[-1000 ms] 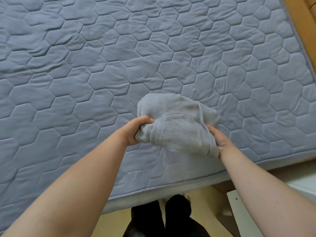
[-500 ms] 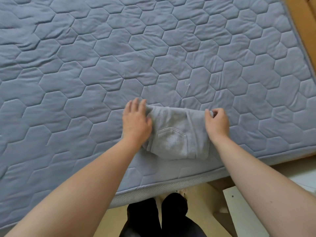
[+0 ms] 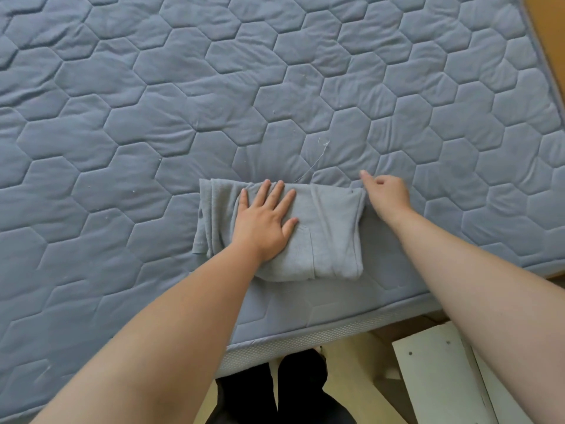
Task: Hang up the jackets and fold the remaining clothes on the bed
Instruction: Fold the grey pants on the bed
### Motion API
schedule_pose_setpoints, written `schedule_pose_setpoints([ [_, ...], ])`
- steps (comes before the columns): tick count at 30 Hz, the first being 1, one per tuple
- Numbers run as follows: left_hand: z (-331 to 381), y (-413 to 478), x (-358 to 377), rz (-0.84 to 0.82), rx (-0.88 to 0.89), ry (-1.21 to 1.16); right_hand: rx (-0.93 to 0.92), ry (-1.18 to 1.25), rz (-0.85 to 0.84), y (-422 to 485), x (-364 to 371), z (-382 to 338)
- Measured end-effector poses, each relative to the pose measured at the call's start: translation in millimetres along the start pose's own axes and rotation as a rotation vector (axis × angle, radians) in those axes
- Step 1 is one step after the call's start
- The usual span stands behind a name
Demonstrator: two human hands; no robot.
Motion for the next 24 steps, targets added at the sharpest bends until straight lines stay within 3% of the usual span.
schedule_pose_setpoints([
  [4, 1.7, -1.9, 1.0, 0.008, 0.000, -0.001, -0.025, -0.049, -0.154, -9.5, 7.1, -5.0],
  [8, 2.5, -2.2, 0.6, 0.020, -0.005, -0.010, 0.122, 0.040, 0.057, -2.2, -5.7, -0.9],
  [11, 3.6, -3.2, 0.4, 0.017, -0.004, -0.005, 0.312, 0.051, 0.008, -4.1, -0.4, 13.0],
  [15, 2.9, -3.1, 0.6, 0.015, -0.007, -0.011, 0.477, 0.407, -0.090, -19.0, 12.3, 23.9],
  [18, 2.0, -3.3, -0.6, -0.008, -0.009, -0.015, 0.376, 0.412, -0.211, -44.2, 17.0, 26.9],
  [21, 3.6, -2.9, -5.1, -0.042, 0.002, -0.013, 0.269, 0.206, -0.067, -49.7, 17.9, 43.5],
  [24, 7.4, -6.0, -13.1, -0.030, -0.003, -0.039, 0.313, 0.310, -0.039, -52.1, 27.5, 41.5],
])
Point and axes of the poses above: each hand's wrist, its own y-axis towards the middle knuckle, its own x-axis out of the palm, z = x × y, the point moved 1 cm from there along y, towards the middle knuckle, and after that the axes turned 10 degrees about x, right-handed, at the moved point
